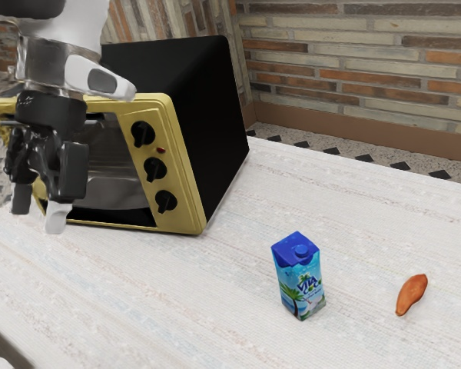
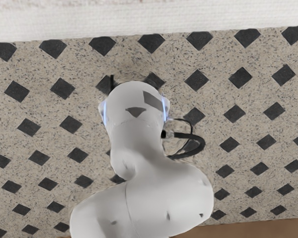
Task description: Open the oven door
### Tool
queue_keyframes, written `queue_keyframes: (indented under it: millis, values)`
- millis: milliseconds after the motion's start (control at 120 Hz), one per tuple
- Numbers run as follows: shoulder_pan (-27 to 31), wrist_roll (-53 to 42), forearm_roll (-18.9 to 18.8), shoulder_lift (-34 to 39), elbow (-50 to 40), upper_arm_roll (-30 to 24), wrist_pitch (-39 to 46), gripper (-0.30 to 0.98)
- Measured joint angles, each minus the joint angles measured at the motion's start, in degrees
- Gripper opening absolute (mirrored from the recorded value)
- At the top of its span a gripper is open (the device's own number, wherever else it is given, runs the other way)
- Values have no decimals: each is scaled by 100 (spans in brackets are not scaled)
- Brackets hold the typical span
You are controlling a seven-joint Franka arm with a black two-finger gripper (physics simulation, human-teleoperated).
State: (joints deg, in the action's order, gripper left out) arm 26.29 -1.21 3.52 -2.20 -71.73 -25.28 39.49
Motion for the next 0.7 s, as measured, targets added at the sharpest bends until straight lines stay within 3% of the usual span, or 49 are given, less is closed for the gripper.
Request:
queue_keyframes:
  millis: [75, 167, 208, 258, 350, 375, 425, 517, 700]
  values:
    - [567, -61, 92, -19, -557, -209, 1437, 69]
    - [1131, -126, 149, -29, -706, -263, 2607, 69]
    - [1330, -158, 159, -17, -675, -272, 2980, 69]
    - [1527, -414, 165, 138, 9, -235, 3281, 69]
    - [1340, -1584, -87, 540, 462, 455, 3473, 69]
    - [1306, -1880, -173, 719, 191, 631, 3572, 69]
    - [1254, -2443, -254, 1738, -1246, 1053, 4061, 69]
    - [1151, -3456, -58, 3106, -3247, 1974, 5118, 69]
    - [1141, -5134, -11, 3472, -3929, 2339, 6465, 69]
